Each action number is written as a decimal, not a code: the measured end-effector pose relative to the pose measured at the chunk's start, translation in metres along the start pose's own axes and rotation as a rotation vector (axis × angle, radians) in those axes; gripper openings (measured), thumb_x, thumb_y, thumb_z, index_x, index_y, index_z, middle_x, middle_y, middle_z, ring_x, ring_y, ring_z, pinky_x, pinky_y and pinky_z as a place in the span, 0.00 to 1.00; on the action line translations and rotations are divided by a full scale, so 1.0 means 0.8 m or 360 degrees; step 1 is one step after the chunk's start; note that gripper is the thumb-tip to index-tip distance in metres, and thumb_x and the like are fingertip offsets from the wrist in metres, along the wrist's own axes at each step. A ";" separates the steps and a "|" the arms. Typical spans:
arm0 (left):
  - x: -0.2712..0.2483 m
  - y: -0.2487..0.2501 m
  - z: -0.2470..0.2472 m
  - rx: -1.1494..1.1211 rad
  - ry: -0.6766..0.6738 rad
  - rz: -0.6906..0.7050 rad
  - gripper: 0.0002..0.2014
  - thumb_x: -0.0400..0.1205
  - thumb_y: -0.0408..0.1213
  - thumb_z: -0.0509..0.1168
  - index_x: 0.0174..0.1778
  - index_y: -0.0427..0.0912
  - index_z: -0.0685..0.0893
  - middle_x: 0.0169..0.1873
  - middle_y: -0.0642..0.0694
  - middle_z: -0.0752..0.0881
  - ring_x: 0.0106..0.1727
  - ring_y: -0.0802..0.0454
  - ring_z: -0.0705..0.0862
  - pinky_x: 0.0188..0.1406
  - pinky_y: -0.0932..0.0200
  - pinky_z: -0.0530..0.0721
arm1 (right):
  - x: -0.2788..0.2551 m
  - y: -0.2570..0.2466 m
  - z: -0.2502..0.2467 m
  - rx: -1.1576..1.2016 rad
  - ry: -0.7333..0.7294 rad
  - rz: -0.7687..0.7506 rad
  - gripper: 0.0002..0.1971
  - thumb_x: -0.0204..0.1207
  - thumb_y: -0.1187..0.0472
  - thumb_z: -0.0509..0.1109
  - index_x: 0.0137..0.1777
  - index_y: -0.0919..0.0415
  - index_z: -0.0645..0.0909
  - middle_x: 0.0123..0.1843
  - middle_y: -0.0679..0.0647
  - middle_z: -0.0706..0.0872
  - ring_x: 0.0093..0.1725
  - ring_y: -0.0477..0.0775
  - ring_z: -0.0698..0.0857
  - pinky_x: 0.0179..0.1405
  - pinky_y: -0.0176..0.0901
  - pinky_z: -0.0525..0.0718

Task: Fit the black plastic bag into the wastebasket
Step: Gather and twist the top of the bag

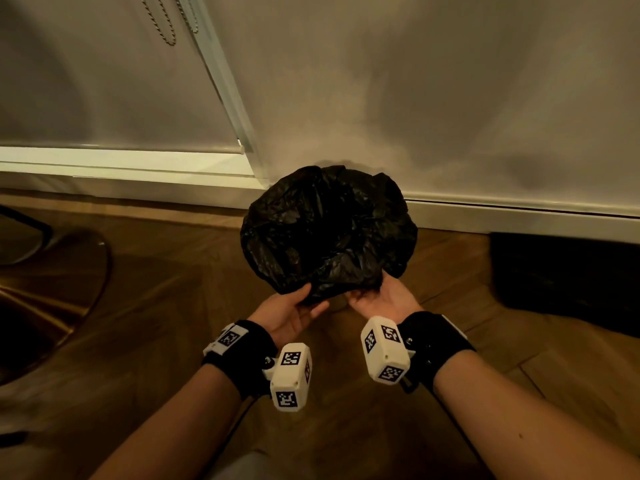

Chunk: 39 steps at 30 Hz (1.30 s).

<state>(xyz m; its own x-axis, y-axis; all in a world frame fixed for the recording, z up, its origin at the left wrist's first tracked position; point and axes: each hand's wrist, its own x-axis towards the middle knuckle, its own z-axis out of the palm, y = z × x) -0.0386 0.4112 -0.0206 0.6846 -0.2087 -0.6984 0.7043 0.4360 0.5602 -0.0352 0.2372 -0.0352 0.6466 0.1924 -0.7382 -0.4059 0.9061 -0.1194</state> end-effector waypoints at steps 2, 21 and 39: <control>-0.003 -0.001 -0.002 0.0145 0.0059 -0.0043 0.20 0.84 0.34 0.62 0.72 0.34 0.73 0.57 0.33 0.86 0.45 0.43 0.89 0.31 0.57 0.90 | 0.002 0.005 0.004 0.0050 0.0009 0.0018 0.18 0.85 0.50 0.58 0.54 0.67 0.79 0.52 0.65 0.83 0.49 0.60 0.81 0.49 0.51 0.81; 0.003 -0.001 0.007 0.0058 0.0096 -0.0025 0.14 0.82 0.25 0.63 0.64 0.30 0.79 0.43 0.35 0.90 0.34 0.50 0.92 0.33 0.62 0.90 | 0.002 0.009 -0.006 -0.0781 0.0323 -0.0740 0.22 0.79 0.42 0.62 0.68 0.54 0.76 0.52 0.50 0.84 0.42 0.50 0.81 0.32 0.41 0.75; -0.064 0.045 0.025 0.1465 0.0115 -0.0162 0.23 0.79 0.56 0.64 0.54 0.38 0.85 0.39 0.40 0.93 0.39 0.45 0.92 0.30 0.60 0.88 | 0.015 0.004 -0.001 -0.0212 -0.0246 -0.0161 0.12 0.86 0.56 0.55 0.56 0.61 0.77 0.48 0.57 0.82 0.47 0.55 0.80 0.45 0.47 0.78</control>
<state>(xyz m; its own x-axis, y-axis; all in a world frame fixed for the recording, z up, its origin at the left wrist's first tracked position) -0.0444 0.4203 0.0445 0.6199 -0.1396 -0.7722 0.6527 -0.4545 0.6061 -0.0290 0.2422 -0.0451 0.7755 0.1678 -0.6087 -0.4091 0.8678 -0.2819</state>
